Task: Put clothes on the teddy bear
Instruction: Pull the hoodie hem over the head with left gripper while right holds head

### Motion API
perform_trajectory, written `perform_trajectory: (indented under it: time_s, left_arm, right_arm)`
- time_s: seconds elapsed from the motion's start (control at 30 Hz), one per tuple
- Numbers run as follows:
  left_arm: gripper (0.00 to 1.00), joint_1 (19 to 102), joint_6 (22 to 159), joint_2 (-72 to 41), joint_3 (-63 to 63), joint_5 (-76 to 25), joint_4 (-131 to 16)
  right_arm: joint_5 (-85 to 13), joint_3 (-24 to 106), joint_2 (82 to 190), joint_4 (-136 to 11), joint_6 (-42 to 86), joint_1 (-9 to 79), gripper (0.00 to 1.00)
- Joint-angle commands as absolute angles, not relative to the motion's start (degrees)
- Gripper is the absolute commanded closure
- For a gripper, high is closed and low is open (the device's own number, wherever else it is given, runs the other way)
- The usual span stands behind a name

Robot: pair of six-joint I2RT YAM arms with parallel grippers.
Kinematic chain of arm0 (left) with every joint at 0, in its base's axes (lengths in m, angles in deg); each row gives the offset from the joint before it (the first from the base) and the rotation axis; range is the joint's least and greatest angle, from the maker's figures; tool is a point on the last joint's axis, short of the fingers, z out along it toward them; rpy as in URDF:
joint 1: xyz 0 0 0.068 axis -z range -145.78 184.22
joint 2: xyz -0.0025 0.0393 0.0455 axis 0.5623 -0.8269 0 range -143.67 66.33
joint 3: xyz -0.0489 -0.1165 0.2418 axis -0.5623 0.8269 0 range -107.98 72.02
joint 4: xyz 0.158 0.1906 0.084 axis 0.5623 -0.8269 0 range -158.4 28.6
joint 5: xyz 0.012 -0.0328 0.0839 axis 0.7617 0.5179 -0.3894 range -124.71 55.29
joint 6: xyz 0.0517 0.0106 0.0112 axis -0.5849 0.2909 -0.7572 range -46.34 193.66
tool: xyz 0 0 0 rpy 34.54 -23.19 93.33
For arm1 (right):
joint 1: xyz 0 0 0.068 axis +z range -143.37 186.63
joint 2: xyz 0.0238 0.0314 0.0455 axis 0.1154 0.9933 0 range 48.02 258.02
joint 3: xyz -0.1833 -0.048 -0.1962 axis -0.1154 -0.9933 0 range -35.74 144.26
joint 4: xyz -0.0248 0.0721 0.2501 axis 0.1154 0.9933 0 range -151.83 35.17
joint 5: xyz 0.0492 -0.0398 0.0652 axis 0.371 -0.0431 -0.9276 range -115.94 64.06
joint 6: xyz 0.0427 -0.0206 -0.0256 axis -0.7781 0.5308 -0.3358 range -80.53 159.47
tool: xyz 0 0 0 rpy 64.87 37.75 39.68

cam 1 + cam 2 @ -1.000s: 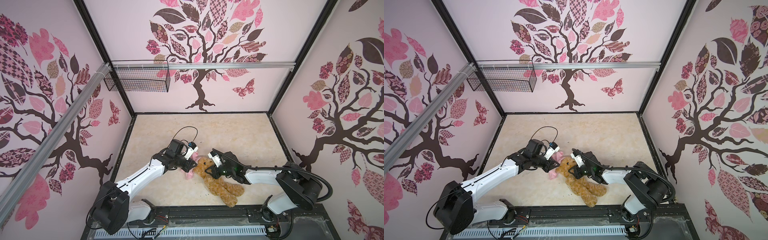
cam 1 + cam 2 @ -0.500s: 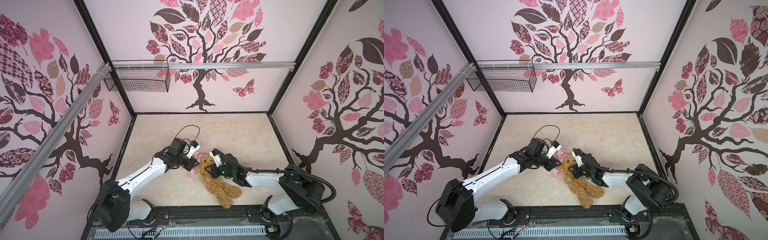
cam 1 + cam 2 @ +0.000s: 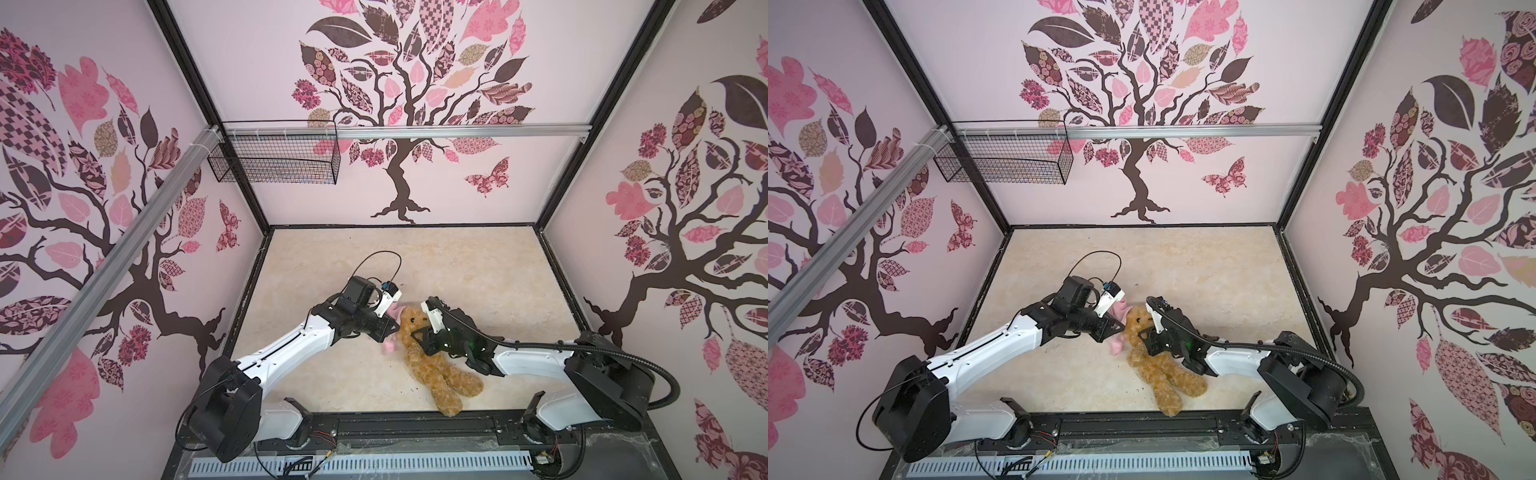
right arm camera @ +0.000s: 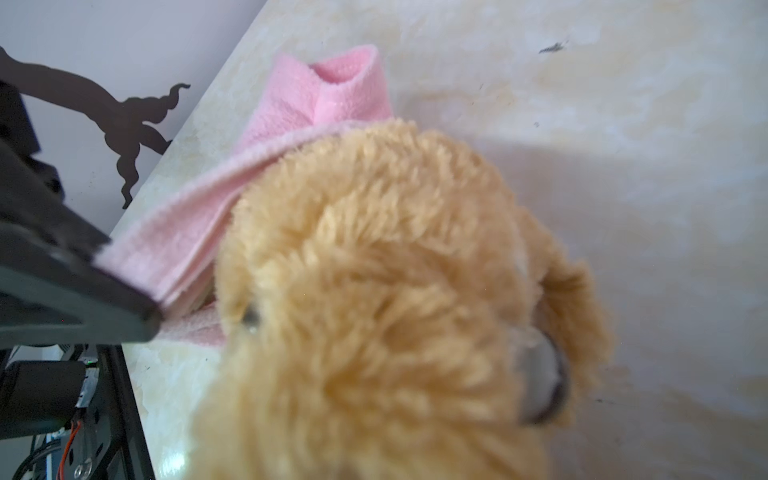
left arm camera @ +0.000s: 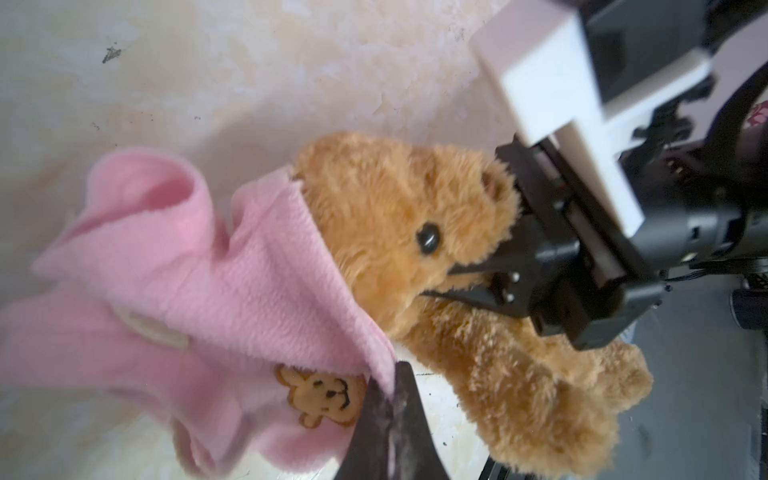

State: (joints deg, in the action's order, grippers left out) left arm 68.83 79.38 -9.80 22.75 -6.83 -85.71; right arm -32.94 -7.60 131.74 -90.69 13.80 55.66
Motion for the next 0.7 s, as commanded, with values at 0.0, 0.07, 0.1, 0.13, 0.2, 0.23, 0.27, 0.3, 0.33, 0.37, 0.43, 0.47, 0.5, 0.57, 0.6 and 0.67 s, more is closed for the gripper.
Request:
perform_trajectory:
  time_s: [0.0,0.07,0.1,0.13,0.2,0.23,0.27,0.3,0.33,0.37,0.43,0.47,0.5,0.57,0.6,0.67]
  left_arm:
    - [0.98,69.1,83.0,-10.4,18.8,-3.9,-81.2]
    - [0.97,69.1,84.6,-11.4,17.7,-4.0,-80.2]
    - [0.97,69.1,85.2,-11.9,17.1,-4.1,-79.8]
    - [0.97,69.1,85.7,-12.6,16.5,-4.3,-79.6]
    - [0.96,69.1,86.5,-13.6,15.5,-4.1,-79.2]
    - [0.96,69.1,87.1,-14.2,15.0,-4.1,-78.9]
    - [0.96,69.1,87.7,-14.7,14.6,-3.7,-78.6]
    - [0.96,69.2,88.2,-15.2,14.3,-3.1,-78.4]
    - [0.96,69.2,88.9,-15.6,14.2,-2.2,-77.9]
    - [0.95,69.3,89.6,-15.8,14.2,-1.4,-77.4]
    - [0.94,69.8,90.0,-15.8,14.3,0.1,-76.5]
    - [0.94,70.2,89.7,-15.9,14.3,0.8,-76.4]
    - [0.93,70.5,89.5,-15.8,14.4,1.5,-76.3]
    - [0.92,71.0,89.3,-15.9,14.5,3.5,-76.2]
    - [0.92,71.0,89.5,-16.1,14.5,4.5,-76.2]
    - [0.9,71.0,89.6,-16.4,14.7,6.5,-76.6]
  right_arm:
    - [-32.7,-6.4,133.7,-93.8,15.7,58.3,0.87]
    - [-34.6,-7.2,134.3,-95.9,16.4,59.0,0.87]
    - [-35.6,-7.8,134.4,-97.4,17.0,59.3,0.87]
    - [-36.3,-8.4,134.5,-98.6,17.5,59.6,0.87]
    - [-37.4,-9.2,134.4,-100.4,18.4,59.9,0.87]
    - [-38.3,-9.7,134.4,-101.4,19.1,59.9,0.86]
    - [-38.7,-10.0,134.3,-102.2,19.4,59.9,0.86]
    - [-39.3,-10.5,134.2,-103.3,19.8,60.0,0.86]
    - [-39.9,-10.9,134.0,-104.2,20.3,59.9,0.86]
    - [-40.4,-11.2,133.9,-104.9,20.7,59.9,0.85]
    - [-41.0,-11.8,133.8,-106.7,21.6,59.9,0.84]
    - [-41.1,-11.9,133.7,-107.3,22.1,59.9,0.84]
    - [-41.2,-11.9,133.6,-107.9,22.4,59.9,0.84]
    - [-41.2,-12.1,133.7,-109.3,23.0,59.9,0.83]
    - [-41.2,-12.2,133.6,-109.8,23.2,59.9,0.83]
    - [-41.2,-12.2,133.2,-110.8,24.2,59.8,0.83]
